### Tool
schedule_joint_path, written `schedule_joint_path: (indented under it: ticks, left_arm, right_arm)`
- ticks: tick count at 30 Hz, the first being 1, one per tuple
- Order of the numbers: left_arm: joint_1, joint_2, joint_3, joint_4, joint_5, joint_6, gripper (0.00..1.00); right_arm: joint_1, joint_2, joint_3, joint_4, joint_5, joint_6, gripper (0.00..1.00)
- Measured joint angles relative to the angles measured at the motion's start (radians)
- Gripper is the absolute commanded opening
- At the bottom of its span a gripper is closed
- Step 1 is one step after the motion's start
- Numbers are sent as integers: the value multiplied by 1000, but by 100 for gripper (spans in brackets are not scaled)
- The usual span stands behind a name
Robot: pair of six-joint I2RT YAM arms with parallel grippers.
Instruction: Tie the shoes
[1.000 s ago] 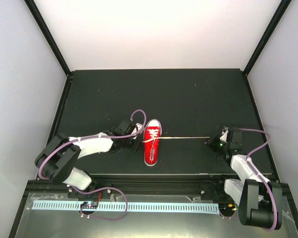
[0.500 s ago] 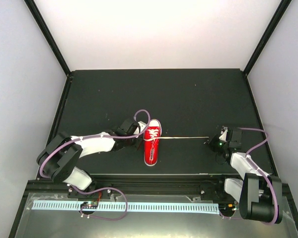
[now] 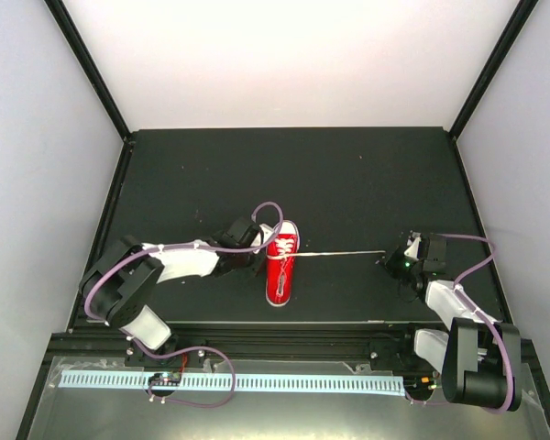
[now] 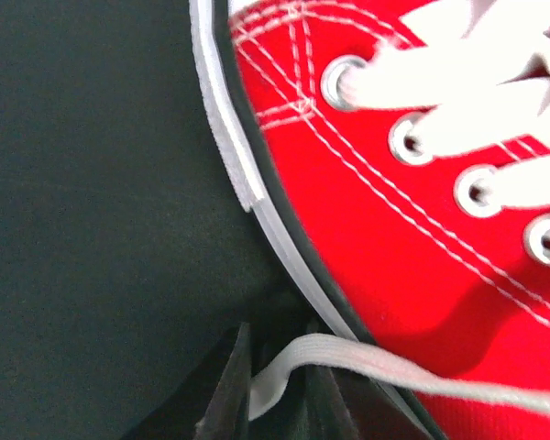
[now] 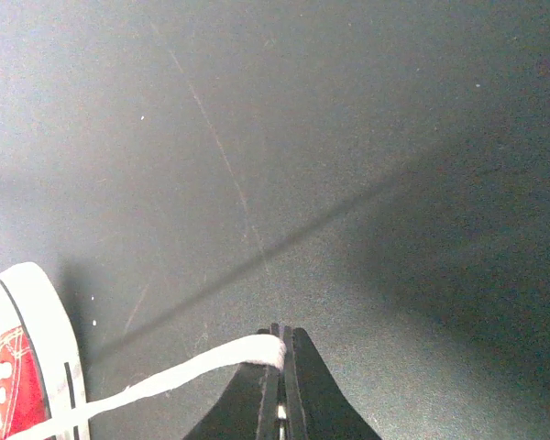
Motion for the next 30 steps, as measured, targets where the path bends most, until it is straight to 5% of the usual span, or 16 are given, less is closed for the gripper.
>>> schedule_joint_path:
  ticks: [3,23,30]
  left_arm:
    - [0,15,8,18,-10,-2,2]
    - [-35,-276,-104,148,75,-118,2]
    - [-57,-276,-104,172,116,-150,1]
  right_arm:
    - [0,0,0,0,-1,0,2]
    - [11,23,174,-84,-19,-105,2]
    - [171,140,353,-112,33,-116,2]
